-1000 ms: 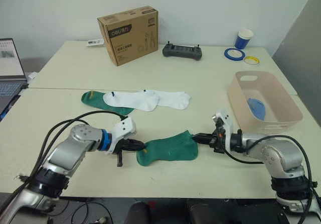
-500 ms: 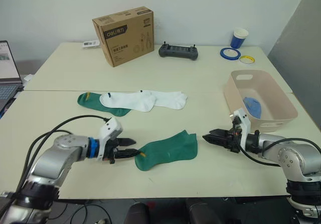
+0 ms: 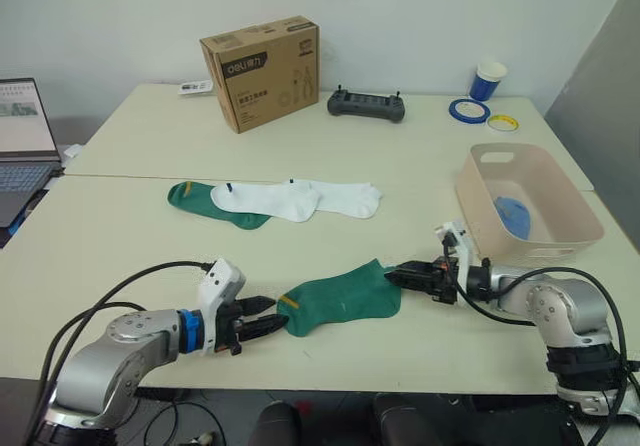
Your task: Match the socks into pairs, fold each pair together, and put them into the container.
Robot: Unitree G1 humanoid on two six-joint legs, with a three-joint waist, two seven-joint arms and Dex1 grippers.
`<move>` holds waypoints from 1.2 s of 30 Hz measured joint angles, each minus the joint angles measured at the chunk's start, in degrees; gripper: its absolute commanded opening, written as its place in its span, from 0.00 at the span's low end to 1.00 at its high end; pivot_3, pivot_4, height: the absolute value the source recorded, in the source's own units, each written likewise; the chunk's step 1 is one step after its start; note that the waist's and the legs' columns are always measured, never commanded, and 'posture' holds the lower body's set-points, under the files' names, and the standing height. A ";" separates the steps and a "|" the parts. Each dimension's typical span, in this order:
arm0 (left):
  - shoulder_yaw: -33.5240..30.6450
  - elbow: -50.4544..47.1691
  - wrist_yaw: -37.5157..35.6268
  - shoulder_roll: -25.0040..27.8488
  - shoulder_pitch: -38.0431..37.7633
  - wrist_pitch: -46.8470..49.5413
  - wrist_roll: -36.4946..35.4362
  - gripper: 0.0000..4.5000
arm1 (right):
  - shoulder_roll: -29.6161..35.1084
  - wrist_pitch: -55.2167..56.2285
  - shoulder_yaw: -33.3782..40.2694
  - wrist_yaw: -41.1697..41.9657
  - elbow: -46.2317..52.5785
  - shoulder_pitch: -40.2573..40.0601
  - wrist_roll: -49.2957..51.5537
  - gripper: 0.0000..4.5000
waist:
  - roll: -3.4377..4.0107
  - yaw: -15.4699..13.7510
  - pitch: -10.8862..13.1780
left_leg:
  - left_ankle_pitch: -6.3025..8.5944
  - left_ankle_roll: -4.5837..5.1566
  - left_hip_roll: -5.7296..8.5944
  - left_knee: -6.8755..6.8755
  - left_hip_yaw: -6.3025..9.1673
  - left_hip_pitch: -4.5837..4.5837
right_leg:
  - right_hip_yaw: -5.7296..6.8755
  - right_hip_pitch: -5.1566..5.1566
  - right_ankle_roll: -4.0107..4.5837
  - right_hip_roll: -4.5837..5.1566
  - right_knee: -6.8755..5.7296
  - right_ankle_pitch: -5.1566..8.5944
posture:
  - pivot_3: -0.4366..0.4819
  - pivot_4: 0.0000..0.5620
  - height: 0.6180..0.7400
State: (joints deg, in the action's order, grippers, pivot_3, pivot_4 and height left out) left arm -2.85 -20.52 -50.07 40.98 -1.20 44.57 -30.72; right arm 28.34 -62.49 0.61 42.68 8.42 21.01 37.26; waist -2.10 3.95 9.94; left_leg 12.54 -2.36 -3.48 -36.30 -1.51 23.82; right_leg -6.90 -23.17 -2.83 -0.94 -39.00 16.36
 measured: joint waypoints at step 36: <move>5.91 6.05 -10.38 9.40 5.09 -6.12 4.08 0.01 | 1.59 -6.70 7.06 -8.00 13.32 -12.92 10.85 0.01 | 0.02 -0.32 -0.01 | 0.00 0.00 -0.04 0.02 -0.04 0.03 | -0.02 -0.06 0.16 0.01 0.03 0.05 | 0.48 0.27 1.00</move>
State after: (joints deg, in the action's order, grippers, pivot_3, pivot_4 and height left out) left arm 3.06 -14.47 -60.45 50.38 3.89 38.45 -26.64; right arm 29.93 -69.19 7.67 34.68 21.73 8.09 48.11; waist -2.09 3.63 9.93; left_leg 12.54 -2.36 -3.52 -36.28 -1.55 23.85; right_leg -6.92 -23.23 -2.67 -0.93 -38.97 16.41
